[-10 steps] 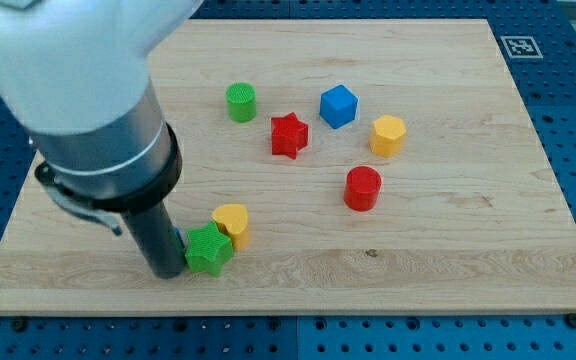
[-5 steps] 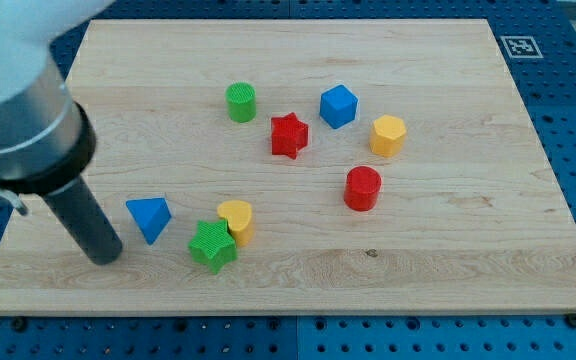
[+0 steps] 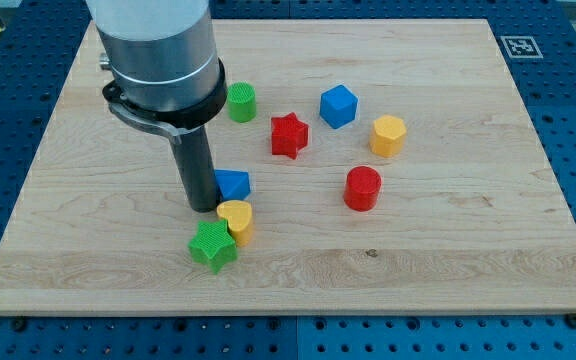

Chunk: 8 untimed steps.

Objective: Move the blue triangle towards the green circle

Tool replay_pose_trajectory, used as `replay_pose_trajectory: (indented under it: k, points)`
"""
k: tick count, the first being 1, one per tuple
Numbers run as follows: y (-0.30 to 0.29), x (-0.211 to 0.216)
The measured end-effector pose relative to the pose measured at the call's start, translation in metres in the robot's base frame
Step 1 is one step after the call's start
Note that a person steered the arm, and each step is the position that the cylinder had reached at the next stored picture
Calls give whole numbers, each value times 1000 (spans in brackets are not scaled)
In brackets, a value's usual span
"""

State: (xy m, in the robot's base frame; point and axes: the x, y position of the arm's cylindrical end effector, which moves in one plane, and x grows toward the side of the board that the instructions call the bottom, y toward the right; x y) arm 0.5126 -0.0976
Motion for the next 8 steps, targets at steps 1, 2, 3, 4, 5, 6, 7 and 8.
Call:
replay_pose_trajectory:
  k: [1, 2, 3, 4, 5, 6, 7, 8]
  points:
    - [0, 13]
    - [13, 20]
    - [32, 20]
    - [44, 19]
    - [46, 8]
    - [50, -10]
    - [50, -19]
    - [50, -19]
